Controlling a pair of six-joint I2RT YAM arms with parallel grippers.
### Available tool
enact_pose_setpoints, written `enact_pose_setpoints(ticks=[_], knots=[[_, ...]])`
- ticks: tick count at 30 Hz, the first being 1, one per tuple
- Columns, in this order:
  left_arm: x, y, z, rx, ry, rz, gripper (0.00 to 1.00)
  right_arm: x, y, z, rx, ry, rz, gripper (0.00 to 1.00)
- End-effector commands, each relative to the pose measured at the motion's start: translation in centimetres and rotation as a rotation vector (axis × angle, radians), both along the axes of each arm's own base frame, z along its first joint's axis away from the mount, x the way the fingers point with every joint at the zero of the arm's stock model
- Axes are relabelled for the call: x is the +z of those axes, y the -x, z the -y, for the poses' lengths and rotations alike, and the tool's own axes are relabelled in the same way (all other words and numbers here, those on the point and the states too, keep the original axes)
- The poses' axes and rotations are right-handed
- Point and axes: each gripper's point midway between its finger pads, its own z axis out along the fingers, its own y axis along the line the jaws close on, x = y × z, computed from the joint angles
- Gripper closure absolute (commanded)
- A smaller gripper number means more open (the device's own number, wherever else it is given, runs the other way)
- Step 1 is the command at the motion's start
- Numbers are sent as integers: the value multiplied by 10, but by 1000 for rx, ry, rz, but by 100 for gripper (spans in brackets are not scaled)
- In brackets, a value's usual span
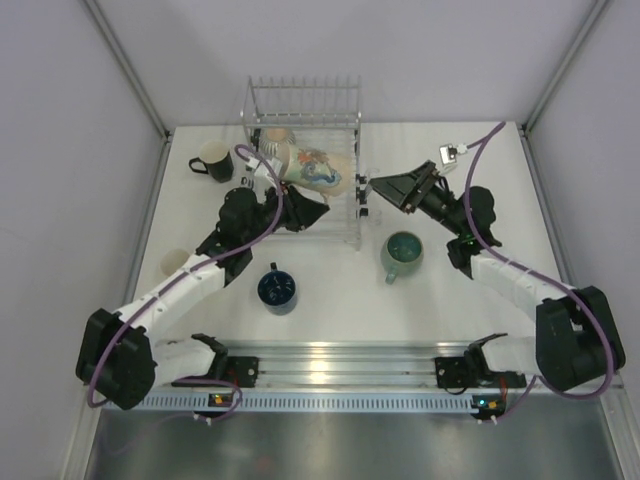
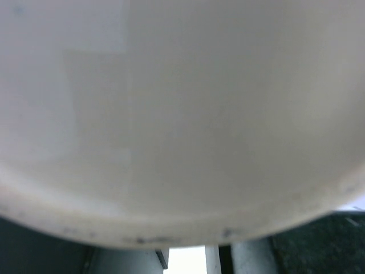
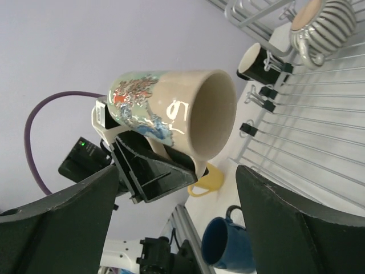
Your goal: Load the cups into the dish rack
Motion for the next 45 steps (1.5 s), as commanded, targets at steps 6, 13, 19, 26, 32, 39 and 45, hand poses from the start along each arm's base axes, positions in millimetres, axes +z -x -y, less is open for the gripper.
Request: enact_pose_setpoints(ticks=[6,13,19,26,32,39,45], knots=[[13,-54,-68,384,-338,120,100,-1,13,25,-91,208,54,16],[-12,-89,-105,528,-605,55,100,26,29,42,-171,280,139,16],[-44,-111,-120,618,-700,-55,100,40,43,55,-218,316,184,15],[-66,-133,-123,665,-760,-101,100,48,56,72,-290,376,234,14],[-79,-147,-133,716,-814,-123,100,58,65,81,-327,403,266,13],[-96,-160,-147,750,-834,-168,100,62,71,89,-362,422,278,12],[-106,-170,-150,767,-827,-189,100,61,71,92,-375,430,280,12]])
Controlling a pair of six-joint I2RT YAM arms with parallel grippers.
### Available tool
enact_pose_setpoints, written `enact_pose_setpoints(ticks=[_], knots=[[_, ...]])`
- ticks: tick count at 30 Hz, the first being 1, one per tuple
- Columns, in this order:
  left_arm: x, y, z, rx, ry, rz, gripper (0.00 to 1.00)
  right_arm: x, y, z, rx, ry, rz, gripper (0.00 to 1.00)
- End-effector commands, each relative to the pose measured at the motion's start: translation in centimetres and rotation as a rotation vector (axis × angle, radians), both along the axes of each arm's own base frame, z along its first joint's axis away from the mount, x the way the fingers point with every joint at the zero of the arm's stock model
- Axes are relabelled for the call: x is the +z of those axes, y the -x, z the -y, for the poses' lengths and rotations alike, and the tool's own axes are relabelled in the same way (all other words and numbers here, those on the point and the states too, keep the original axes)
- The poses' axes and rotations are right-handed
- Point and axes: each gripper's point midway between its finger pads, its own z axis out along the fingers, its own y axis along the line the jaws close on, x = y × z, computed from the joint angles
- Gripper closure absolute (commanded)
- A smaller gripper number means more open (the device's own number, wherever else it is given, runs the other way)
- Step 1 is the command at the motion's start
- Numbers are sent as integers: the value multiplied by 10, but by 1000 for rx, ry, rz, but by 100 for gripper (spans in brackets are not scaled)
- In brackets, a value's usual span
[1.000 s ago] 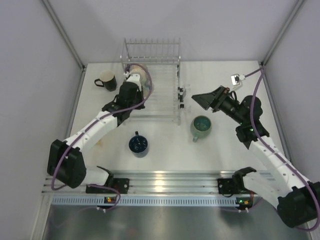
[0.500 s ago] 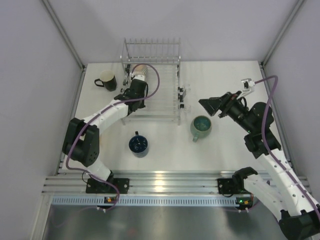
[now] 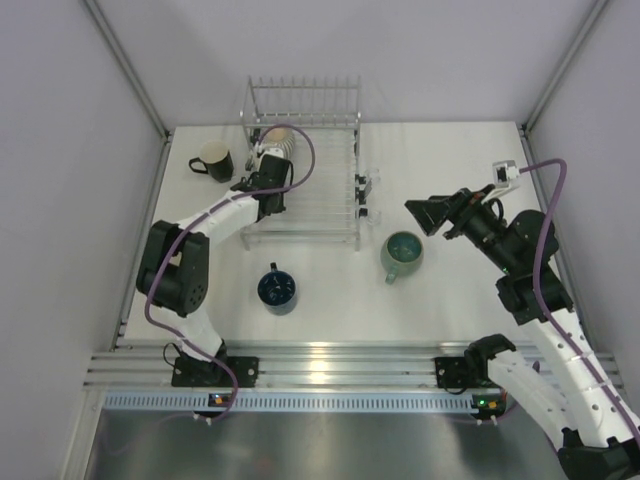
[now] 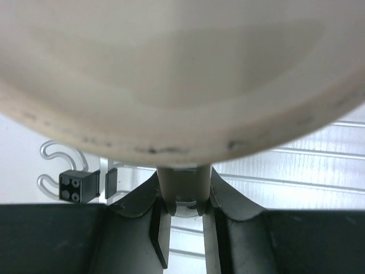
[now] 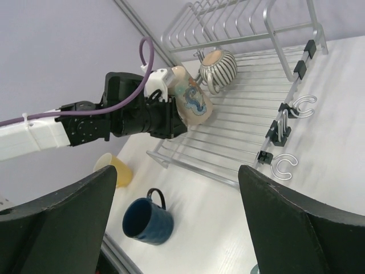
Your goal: Load the cups into the dish rack
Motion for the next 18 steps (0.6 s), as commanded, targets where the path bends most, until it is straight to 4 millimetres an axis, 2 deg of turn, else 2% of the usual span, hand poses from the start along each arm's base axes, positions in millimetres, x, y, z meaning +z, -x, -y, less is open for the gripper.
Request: enact_pose_setpoints(ticks=[1,7,13,18], knots=[[53,-47,4,64,51,219,100,26,1,8,-33,-1,72,12],[48,-51,-1,96,38,218,100,25,1,7,-31,-2,69,12],[43,-52,-5,103,55,211,86,25,1,8,-33,1,64,12],[41,-51,1,82,83,200,69,28,1,8,-34,0,69,12]])
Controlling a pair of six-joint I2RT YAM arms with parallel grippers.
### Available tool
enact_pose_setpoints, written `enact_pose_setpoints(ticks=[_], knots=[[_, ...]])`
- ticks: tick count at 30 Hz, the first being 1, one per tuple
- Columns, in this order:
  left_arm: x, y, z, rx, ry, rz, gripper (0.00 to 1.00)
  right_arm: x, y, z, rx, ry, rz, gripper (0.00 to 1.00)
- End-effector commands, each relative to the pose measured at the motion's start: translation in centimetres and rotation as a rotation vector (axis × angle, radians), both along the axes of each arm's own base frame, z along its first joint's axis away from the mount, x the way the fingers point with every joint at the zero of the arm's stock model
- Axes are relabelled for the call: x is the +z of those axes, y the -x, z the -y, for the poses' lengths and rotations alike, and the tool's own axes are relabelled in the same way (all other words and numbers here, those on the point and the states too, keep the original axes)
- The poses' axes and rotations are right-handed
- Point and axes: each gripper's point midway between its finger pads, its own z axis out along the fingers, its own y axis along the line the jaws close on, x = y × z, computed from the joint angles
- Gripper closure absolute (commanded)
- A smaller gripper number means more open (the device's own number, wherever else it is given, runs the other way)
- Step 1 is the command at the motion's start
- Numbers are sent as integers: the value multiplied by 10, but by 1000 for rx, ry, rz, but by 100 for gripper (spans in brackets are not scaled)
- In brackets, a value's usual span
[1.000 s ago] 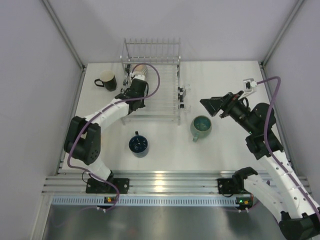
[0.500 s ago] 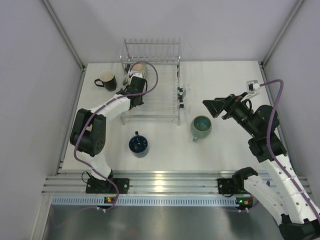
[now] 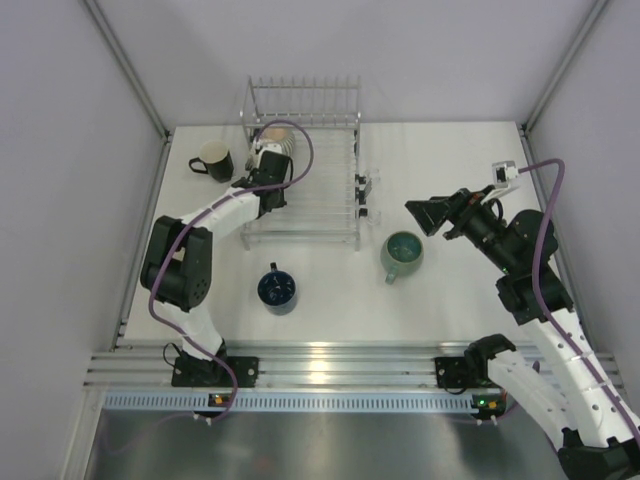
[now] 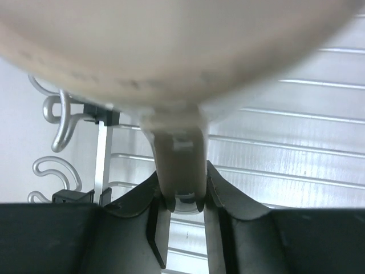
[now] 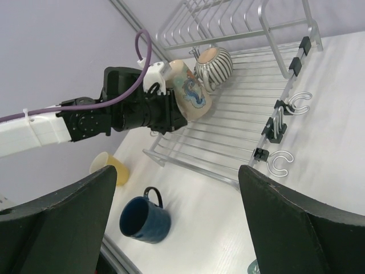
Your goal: Load the cups into the dish rack
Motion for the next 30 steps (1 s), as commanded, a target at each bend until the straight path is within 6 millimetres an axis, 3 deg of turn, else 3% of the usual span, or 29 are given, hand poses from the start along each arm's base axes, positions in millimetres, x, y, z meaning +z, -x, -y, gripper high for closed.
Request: enact_pose_setpoints(ticks=[1,6,17,23,30], knots=[[44,-34,1,43,57,180,67,33,2,6,-20,-12,83,12],[51,-34,6,24,86,189,61,32,0,6,-23,-14,78,12],[53,-29,32,-70,197,166,61,36,0,3,-7,-22,83,12],[61,-29,31,-76,192,182,58,33,2,3,-4,-20,73,12],[87,-17,31,-76,231,211,43,24,-2,4,-15,-5,52,12]])
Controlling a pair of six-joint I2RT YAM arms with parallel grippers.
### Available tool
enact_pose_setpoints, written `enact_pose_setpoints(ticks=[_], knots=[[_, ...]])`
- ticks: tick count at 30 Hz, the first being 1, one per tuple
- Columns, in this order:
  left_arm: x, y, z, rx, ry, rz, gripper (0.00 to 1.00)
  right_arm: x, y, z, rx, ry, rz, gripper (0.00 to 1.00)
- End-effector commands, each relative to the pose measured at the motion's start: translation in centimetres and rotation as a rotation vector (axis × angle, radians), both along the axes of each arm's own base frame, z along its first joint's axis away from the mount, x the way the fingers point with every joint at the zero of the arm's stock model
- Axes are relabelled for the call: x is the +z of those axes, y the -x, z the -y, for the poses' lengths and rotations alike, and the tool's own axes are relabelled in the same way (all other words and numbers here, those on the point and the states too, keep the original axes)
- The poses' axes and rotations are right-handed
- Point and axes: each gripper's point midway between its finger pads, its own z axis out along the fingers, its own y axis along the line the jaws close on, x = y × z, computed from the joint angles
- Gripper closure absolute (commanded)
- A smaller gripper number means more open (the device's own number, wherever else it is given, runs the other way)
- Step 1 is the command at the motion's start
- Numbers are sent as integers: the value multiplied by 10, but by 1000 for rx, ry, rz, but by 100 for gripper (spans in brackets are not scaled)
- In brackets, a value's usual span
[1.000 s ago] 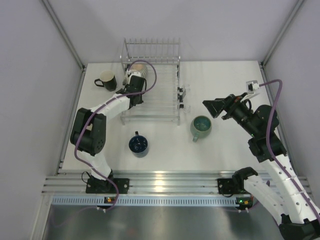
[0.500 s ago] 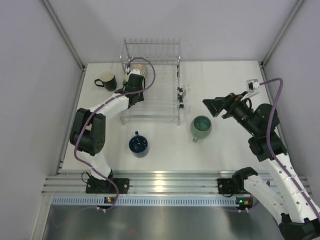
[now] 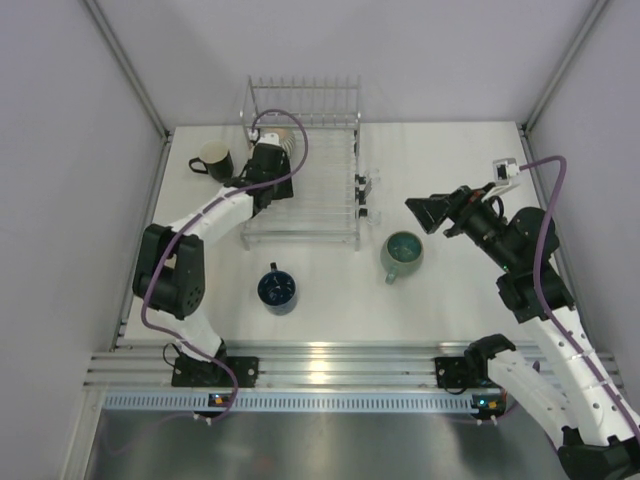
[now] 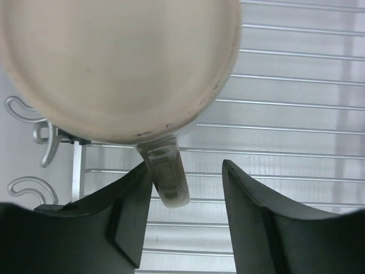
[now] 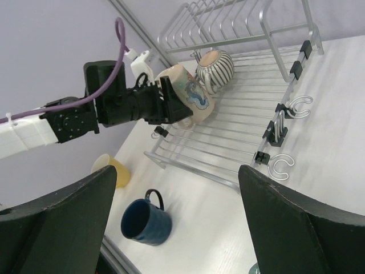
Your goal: Load the cups into the dish rack
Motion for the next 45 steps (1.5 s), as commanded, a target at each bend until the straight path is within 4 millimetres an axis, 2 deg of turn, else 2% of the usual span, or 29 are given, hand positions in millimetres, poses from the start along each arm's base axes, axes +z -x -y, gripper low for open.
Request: enact_pose_setpoints(ticks=[1,4,9,10,11,13,14,17,18,20,21,24,28,33,34,35,39,45], knots=[[64,-3,6,-6,89,134,40,15,-2,5,-22,0,37,12],[77,8,5,-10,112,142,35,-1,-13,8,-64,14,-38,13],[97,26,1,-15,135,161,32,-49,-36,20,-189,57,-277,16],[97,30,0,-14,138,157,32,-58,-36,22,-204,71,-313,16],[108,35,0,-21,152,179,29,-65,-37,22,-210,76,-340,17],[108,44,1,-39,168,177,25,-83,-39,23,-219,95,-392,19],[118,50,2,-54,183,198,20,-89,-39,23,-220,103,-411,19],[123,63,9,-110,225,203,7,-111,-38,24,-214,148,-456,21],[132,68,12,-133,241,223,6,-118,-39,24,-217,162,-472,22],[134,73,12,-144,250,237,5,-131,-40,27,-226,199,-496,23],[141,77,11,-151,259,256,2,-135,-39,28,-228,210,-505,23],[144,88,17,-188,299,260,2,-149,-39,32,-236,254,-536,25],[151,113,39,-327,409,271,3,-171,-40,37,-247,318,-587,27],[159,132,59,-422,542,285,5,-195,-43,43,-265,389,-649,31],[151,137,62,-439,555,267,5,-199,-44,48,-291,406,-652,31],[152,141,66,-463,574,262,5,-204,-43,51,-300,419,-665,33],[146,147,71,-488,602,234,6,-216,-42,47,-277,426,-686,36],[153,154,78,-529,652,230,8,-237,-42,43,-264,464,-732,44]])
